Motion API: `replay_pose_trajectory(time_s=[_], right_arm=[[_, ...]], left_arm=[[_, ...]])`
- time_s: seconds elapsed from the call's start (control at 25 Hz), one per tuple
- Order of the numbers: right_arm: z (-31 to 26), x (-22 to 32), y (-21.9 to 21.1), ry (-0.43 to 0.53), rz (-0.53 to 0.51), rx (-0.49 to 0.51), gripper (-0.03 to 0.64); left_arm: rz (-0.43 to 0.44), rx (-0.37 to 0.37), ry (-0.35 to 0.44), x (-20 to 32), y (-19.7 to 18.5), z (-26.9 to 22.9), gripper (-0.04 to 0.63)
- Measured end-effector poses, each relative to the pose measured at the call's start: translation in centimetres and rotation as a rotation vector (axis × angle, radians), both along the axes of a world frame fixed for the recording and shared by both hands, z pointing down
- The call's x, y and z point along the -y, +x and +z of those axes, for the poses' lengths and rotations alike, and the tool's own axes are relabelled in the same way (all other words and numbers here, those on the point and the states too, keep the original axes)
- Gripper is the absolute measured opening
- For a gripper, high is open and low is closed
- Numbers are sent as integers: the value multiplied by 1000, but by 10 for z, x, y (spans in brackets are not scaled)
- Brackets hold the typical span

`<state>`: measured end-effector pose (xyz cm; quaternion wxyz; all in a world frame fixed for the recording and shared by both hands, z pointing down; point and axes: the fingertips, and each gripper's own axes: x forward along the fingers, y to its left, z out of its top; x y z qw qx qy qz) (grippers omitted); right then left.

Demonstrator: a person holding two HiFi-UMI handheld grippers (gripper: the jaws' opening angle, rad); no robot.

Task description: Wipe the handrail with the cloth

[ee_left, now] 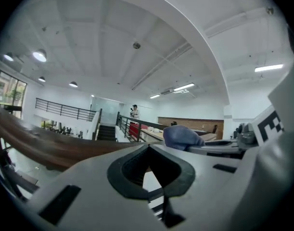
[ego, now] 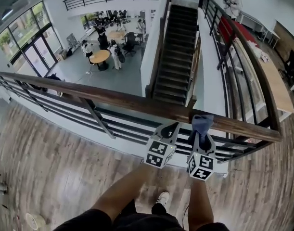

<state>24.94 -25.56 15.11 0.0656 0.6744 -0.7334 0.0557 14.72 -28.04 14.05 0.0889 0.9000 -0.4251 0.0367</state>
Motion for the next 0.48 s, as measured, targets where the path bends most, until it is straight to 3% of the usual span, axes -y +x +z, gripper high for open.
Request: replay_pose_trajectory(time_s=[0.24,0.48], right_arm=[[37,22,-137,-59,-112,16,92],[71,43,-257,-110,-233,-1,92]], left_arm=[[-155,-9,-14,14,-150,24,-2],[-289,10,-19,23,-277,49,-2]])
